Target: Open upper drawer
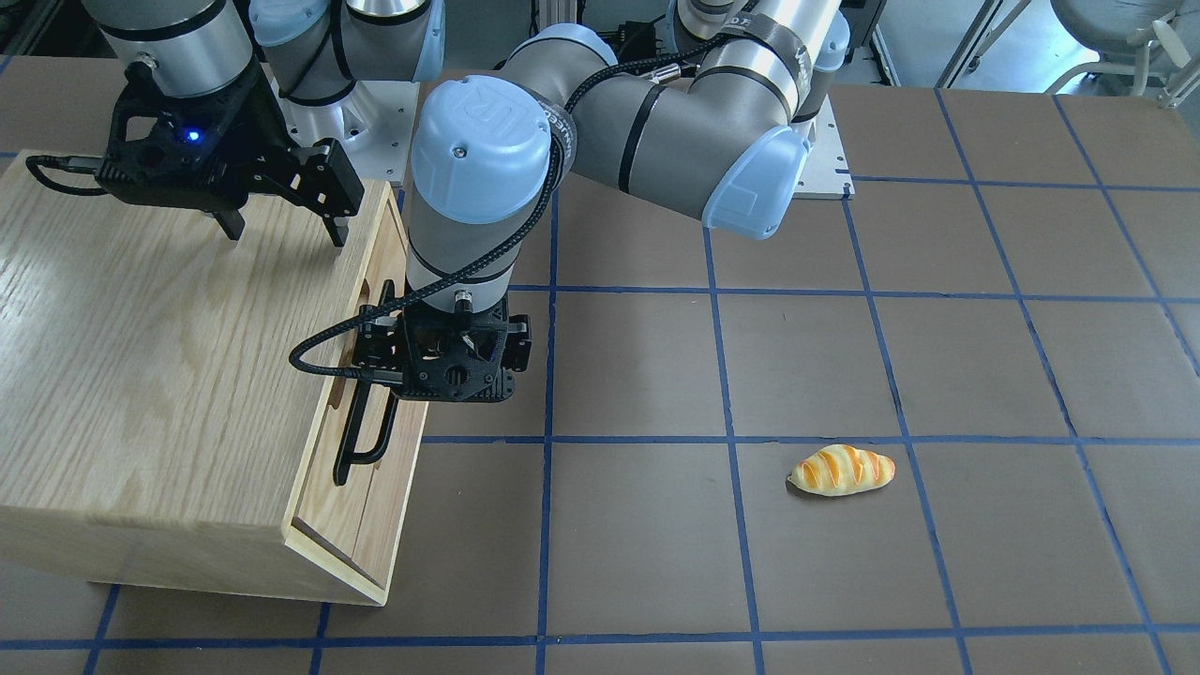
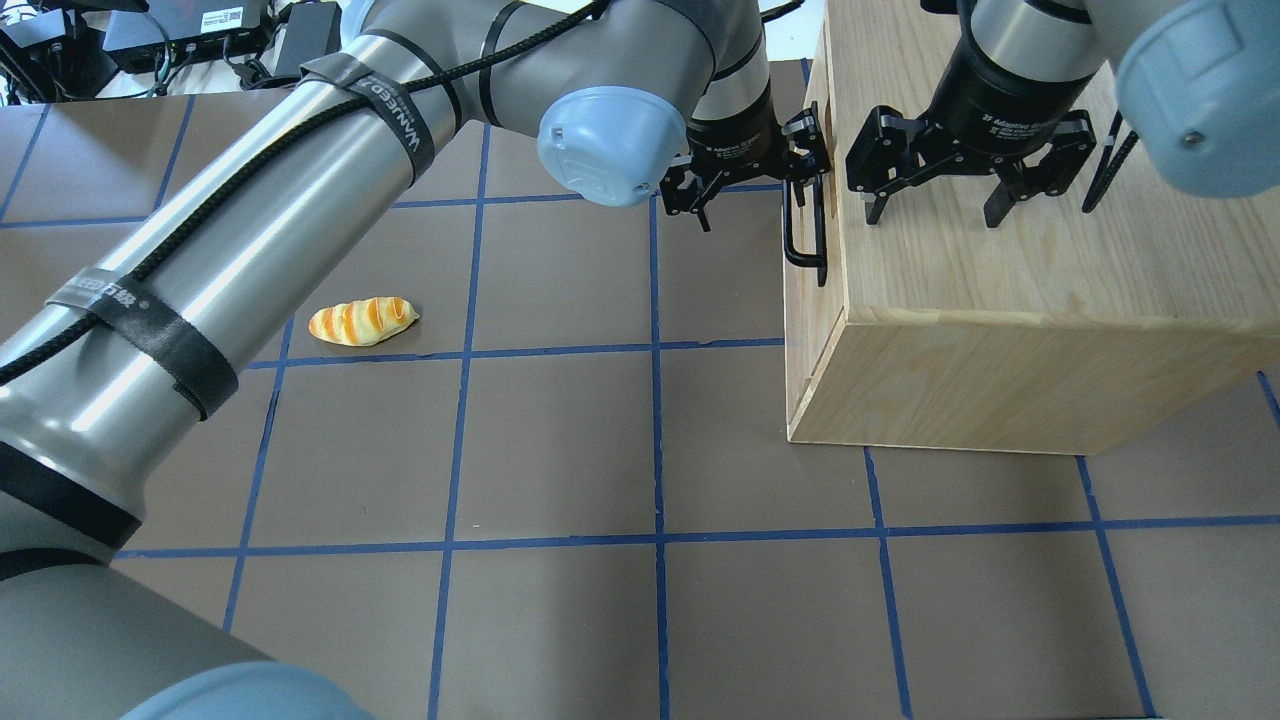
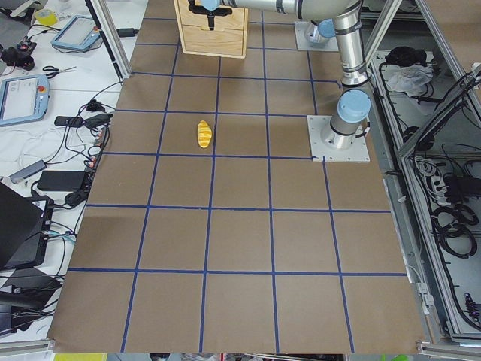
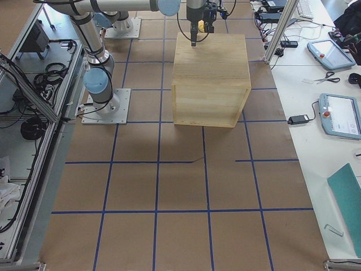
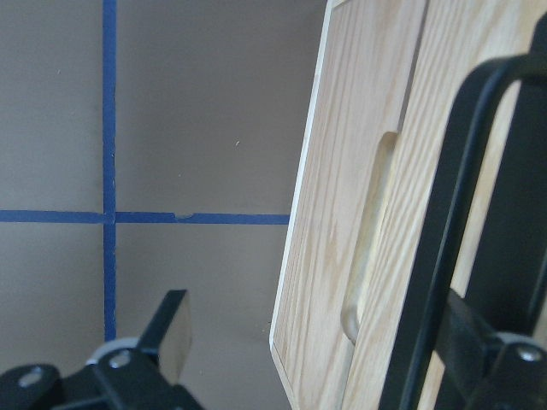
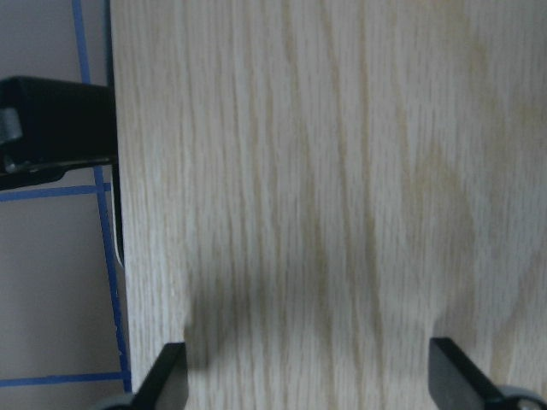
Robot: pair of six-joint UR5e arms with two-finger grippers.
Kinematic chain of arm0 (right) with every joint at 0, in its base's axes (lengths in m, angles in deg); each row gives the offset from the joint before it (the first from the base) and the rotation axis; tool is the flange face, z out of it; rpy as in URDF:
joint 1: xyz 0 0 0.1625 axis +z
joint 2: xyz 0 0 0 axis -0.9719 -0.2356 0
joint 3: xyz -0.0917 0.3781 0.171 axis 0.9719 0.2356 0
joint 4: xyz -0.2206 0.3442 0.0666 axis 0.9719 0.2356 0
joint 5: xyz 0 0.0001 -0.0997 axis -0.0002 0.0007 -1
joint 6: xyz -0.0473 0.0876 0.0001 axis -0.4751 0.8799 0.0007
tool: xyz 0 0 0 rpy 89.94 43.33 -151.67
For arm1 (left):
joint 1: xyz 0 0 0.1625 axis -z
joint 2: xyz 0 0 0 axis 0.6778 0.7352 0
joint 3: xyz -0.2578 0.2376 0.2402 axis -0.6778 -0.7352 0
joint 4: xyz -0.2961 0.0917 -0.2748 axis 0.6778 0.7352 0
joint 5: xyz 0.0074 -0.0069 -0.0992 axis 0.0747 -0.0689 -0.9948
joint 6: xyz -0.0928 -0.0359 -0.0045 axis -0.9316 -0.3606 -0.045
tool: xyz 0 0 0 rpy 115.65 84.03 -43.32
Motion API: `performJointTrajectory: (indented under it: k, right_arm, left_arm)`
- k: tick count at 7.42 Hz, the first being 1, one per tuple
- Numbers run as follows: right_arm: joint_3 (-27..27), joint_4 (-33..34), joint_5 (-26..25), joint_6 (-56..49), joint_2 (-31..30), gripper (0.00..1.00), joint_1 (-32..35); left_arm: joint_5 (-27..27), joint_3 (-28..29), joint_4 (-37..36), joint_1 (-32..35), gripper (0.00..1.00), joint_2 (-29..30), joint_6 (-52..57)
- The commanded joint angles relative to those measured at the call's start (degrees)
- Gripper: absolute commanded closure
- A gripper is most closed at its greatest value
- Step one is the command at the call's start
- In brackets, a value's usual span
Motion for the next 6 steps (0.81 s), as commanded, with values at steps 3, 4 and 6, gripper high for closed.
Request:
performJointTrajectory:
  k: [3, 4, 6]
  right_arm:
    - [0.0, 0.0, 0.0, 0.0, 0.0, 0.0, 0.0]
    - [0.0, 0.0, 0.0, 0.0, 0.0, 0.0, 0.0]
    - [0.0, 0.0, 0.0, 0.0, 0.0, 0.0, 0.0]
  left_arm:
    - [3.1, 0.1, 0.0, 0.0, 0.0, -0.1, 0.9]
    - [3.7, 0.1, -0.1, -0.1, 0.0, -0.2, 1.0]
    - [5.6, 0.1, 0.0, -0.1, 0.0, -0.4, 1.0]
